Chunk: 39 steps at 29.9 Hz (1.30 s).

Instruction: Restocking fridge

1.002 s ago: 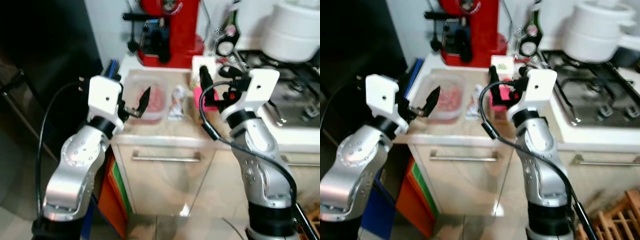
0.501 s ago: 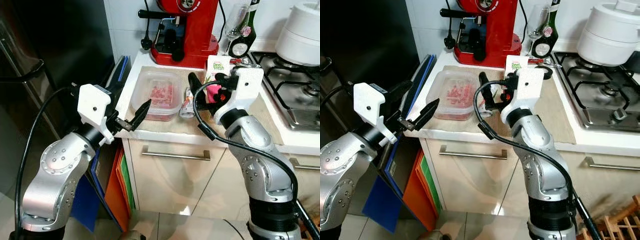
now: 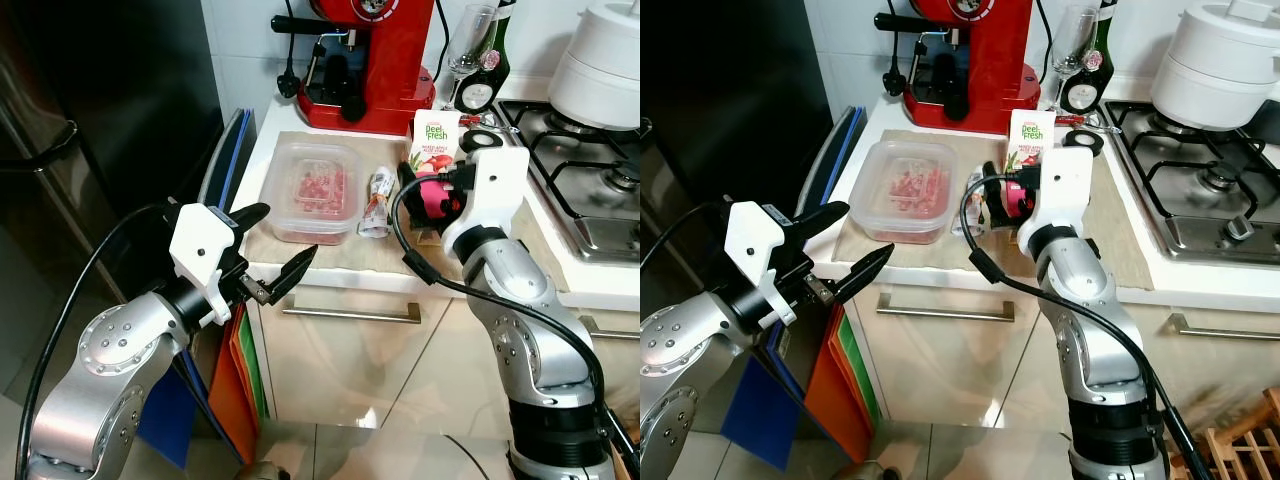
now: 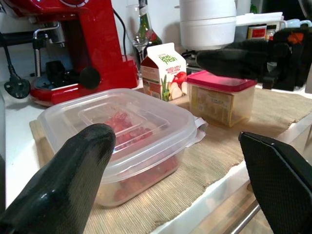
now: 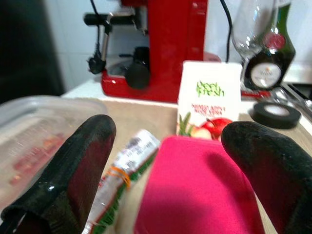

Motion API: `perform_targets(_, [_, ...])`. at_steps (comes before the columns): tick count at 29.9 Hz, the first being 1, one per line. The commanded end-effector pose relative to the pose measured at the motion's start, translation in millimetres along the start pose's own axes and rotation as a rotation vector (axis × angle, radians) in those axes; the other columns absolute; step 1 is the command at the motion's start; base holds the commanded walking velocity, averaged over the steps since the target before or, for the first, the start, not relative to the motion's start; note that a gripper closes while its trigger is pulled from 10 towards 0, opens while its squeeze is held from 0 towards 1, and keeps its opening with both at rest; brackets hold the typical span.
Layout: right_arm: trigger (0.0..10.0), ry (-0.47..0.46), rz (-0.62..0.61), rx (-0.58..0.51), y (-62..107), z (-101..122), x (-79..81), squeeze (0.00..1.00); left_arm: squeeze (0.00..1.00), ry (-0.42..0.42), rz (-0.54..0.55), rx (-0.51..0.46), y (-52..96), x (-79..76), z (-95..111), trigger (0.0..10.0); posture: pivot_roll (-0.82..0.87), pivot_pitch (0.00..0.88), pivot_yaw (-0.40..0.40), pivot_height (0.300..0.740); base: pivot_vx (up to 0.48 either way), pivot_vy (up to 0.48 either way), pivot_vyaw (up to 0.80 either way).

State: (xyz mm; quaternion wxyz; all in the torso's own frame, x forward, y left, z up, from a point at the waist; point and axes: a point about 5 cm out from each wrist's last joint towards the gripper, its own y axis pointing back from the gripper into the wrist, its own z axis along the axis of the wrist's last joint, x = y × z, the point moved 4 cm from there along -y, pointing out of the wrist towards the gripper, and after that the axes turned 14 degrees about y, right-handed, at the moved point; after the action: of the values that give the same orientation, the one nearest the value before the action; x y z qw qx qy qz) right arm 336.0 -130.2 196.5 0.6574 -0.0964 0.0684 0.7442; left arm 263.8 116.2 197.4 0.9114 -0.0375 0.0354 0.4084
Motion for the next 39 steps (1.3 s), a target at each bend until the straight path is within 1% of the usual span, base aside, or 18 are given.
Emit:
perform_targets(1, [10.0,0.002,-0.035,-0.004,4.1,1,-4.7,1.00,0.00,-0.003,-0.029,-0.001,0.4,-5.8,4,10.0,0.11,0.004,0.000,0.740,0.000,0.000,0.00])
perform_targets(2, [10.0,0.002,-0.035,-0.004,4.1,1,-4.7,1.00,0.00,-0.003,-0.029,-0.001,0.4,-5.8,4,10.0,0.11,0.004,0.000,0.740,0.000,0.000,0.00])
perform_targets(8, [10.0,-0.008,-0.066,0.011,17.9,-5,-13.0,1.00,0.00,0.014,-0.052,0.004,-0.5,-9.8,3,10.0,0.10,0.005,0.006,0.740,0.000,0.000,0.00])
perform_targets(14, [10.0,-0.026,-0.040,0.012,25.7,-7,-11.7,1.00,0.00,0.025,-0.067,0.009,-1.5,-12.1,2,10.0,0.10,0.006,0.012,0.740,0.000,0.000,0.00])
perform_targets(15, [10.0,-0.029,-0.033,0.012,26.6,-7,-10.8,1.00,0.00,0.026,-0.068,0.010,-1.6,-12.3,1,10.0,0.10,0.006,0.012,0.740,0.000,0.000,0.00])
perform_targets(17, [10.0,-0.047,0.018,0.014,29.8,-13,-2.9,1.00,0.00,0.029,-0.071,0.012,-1.7,-13.6,1,10.0,0.10,0.006,0.011,0.740,0.000,0.000,0.00])
perform_targets(20, [10.0,-0.062,0.044,0.018,32.7,-18,3.1,1.00,0.00,0.030,-0.074,0.013,-2.1,-14.9,0,10.0,0.10,0.007,0.010,0.740,0.000,0.000,0.00])
perform_targets(23, [10.0,-0.104,0.078,0.016,35.5,-20,11.0,1.00,0.00,0.032,-0.076,0.014,-1.6,-16.1,0,10.0,0.10,0.007,0.010,0.740,0.000,0.000,0.00])
perform_targets(26, [10.0,-0.102,0.079,0.020,36.0,-21,12.5,1.00,0.00,0.034,-0.077,0.015,-1.5,-15.9,0,10.0,0.10,0.009,0.009,0.740,0.000,0.000,0.00])
perform_targets(30, [10.0,-0.059,0.068,0.039,36.0,-28,12.3,1.00,0.00,0.034,-0.079,0.017,-1.9,-16.2,0,10.0,0.10,0.009,0.010,0.740,0.000,0.000,0.00])
perform_targets(34, [10.0,-0.021,0.020,0.058,34.1,-33,7.8,1.00,0.00,0.034,-0.083,0.019,-2.5,-17.1,0,10.0,0.10,0.012,0.012,0.740,0.000,0.000,0.00])
perform_targets(39, [10.0,-0.010,-0.015,0.045,31.6,-30,4.2,1.00,0.00,0.033,-0.083,0.021,-2.4,-17.0,0,10.0,0.10,0.014,0.013,0.740,0.000,0.000,0.00])
